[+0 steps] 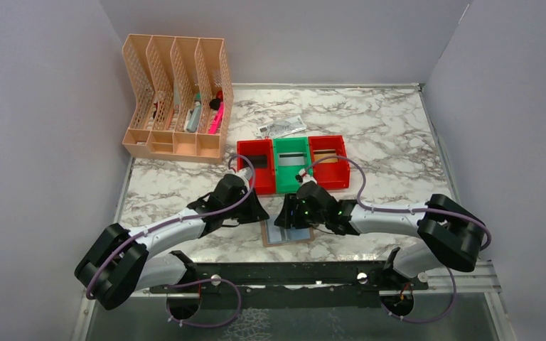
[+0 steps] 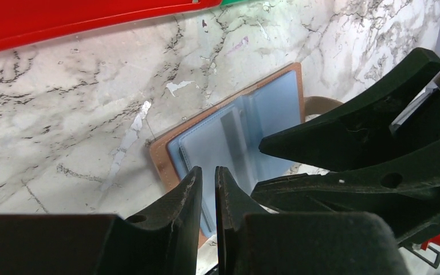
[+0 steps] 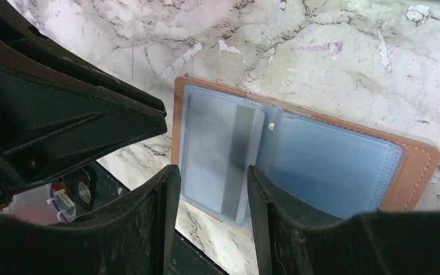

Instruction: Take the credit cards out of the card holder

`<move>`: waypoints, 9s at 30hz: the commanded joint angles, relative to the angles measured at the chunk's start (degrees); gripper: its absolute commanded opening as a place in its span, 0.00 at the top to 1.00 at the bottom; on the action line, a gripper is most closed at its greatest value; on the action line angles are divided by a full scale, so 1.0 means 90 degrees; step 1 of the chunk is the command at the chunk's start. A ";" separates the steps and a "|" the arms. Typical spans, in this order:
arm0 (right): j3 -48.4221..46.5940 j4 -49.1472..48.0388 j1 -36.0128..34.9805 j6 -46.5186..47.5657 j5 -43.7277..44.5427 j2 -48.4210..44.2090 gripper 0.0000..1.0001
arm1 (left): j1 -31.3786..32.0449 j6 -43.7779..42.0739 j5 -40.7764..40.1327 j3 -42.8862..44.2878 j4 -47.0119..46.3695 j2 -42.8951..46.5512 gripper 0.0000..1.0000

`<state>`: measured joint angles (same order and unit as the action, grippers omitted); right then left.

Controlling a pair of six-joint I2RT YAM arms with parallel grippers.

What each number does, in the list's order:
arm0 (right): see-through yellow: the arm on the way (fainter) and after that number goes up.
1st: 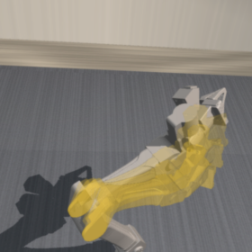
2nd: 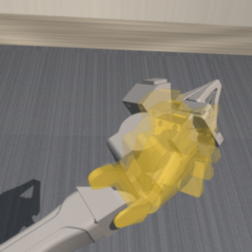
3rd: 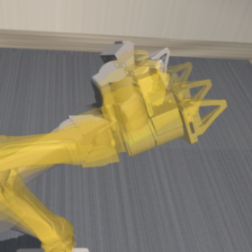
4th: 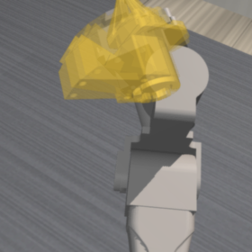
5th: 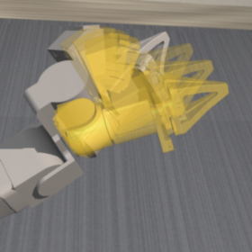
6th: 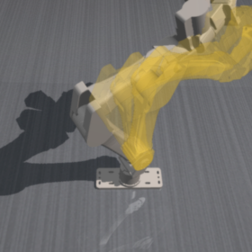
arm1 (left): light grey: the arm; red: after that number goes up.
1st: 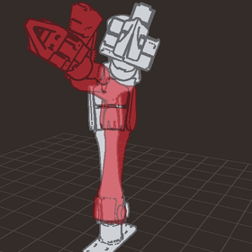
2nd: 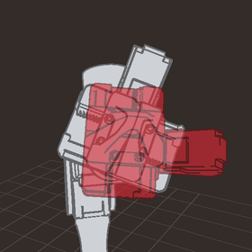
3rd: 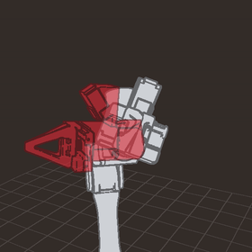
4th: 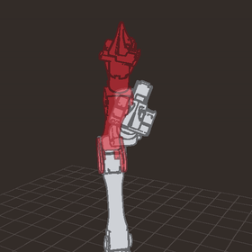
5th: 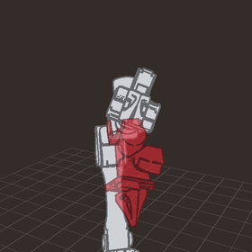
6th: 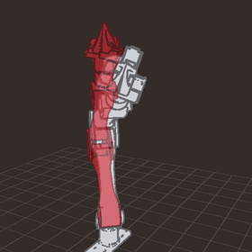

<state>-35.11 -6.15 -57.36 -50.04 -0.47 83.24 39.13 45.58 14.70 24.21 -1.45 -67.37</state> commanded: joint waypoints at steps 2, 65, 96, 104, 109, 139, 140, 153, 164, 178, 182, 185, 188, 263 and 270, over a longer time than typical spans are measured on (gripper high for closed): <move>-0.0216 0.0073 0.0007 0.0423 -0.0259 -0.0108 0.49 | 0.0036 -0.0109 -0.0239 0.0187 0.0039 0.0112 0.81; 0.0913 -0.1270 0.0317 -0.0690 -0.0842 0.0045 0.43 | 0.0232 0.0229 0.0680 -0.0014 -0.1035 -0.0526 0.81; 0.1180 0.3452 0.0314 -0.1184 0.3115 -0.4658 0.26 | 0.1145 0.0016 0.0938 0.1452 -0.1075 -0.1874 0.62; 0.1265 0.3768 0.0319 -0.1495 0.3148 -0.4941 0.24 | 0.1534 0.0013 0.0849 0.1692 -0.1078 -0.2099 0.50; 0.1296 0.3817 0.0314 -0.1558 0.2969 -0.4877 0.23 | 0.1579 -0.0022 0.0617 0.1679 -0.0899 -0.1933 0.46; 0.0819 0.1130 0.0319 0.0267 -0.0037 -0.1940 0.57 | 0.1358 0.0415 -0.0947 0.0787 -0.0317 -0.0728 0.47; 0.0782 0.1082 0.0319 0.0316 -0.0076 -0.1880 0.57 | 0.1331 0.0435 -0.0863 0.0769 -0.0409 -0.0749 0.48; 0.0644 0.1623 0.0319 0.0021 0.0762 -0.0957 0.66 | 0.1145 0.0547 -0.0069 0.0695 -0.0896 -0.1276 0.51; 0.1030 0.1586 0.0319 -0.0580 0.0922 -0.1023 0.77 | 0.1140 0.0227 -0.0119 0.0954 -0.0309 -0.1741 0.60; 0.1079 0.1820 0.0319 -0.0797 0.1196 -0.1264 0.76 | 0.1145 0.0714 0.0754 0.0454 -0.1798 -0.2146 0.75; 0.1160 0.1740 0.0319 -0.0900 0.1195 -0.1316 0.76 | 0.1140 0.0696 0.0784 0.0478 -0.1803 -0.2171 0.83; 0.1196 0.1708 0.0319 -0.0914 0.1191 -0.1339 0.75 | 0.1140 0.0697 0.0637 0.0474 -0.1802 -0.2064 0.88; 0.1178 0.1738 0.0319 -0.0892 0.1221 -0.1327 0.76 | 0.1140 0.0683 0.0508 0.0491 -0.1781 -0.1958 0.93; 0.1256 0.1558 0.0319 -0.1133 0.1310 -0.1211 0.70 | 0.1140 -0.0186 -0.1244 0.1144 0.0557 -0.0602 1.00; 0.1048 0.1566 0.0329 -0.0369 0.1266 -0.1885 0.67 | 0.1141 -0.0289 -0.1607 0.1236 0.0790 0.0136 1.00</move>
<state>-25.58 4.43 -54.63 -59.42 8.93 69.73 49.54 44.64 4.40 33.32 3.57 -70.00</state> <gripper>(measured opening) 0.317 0.011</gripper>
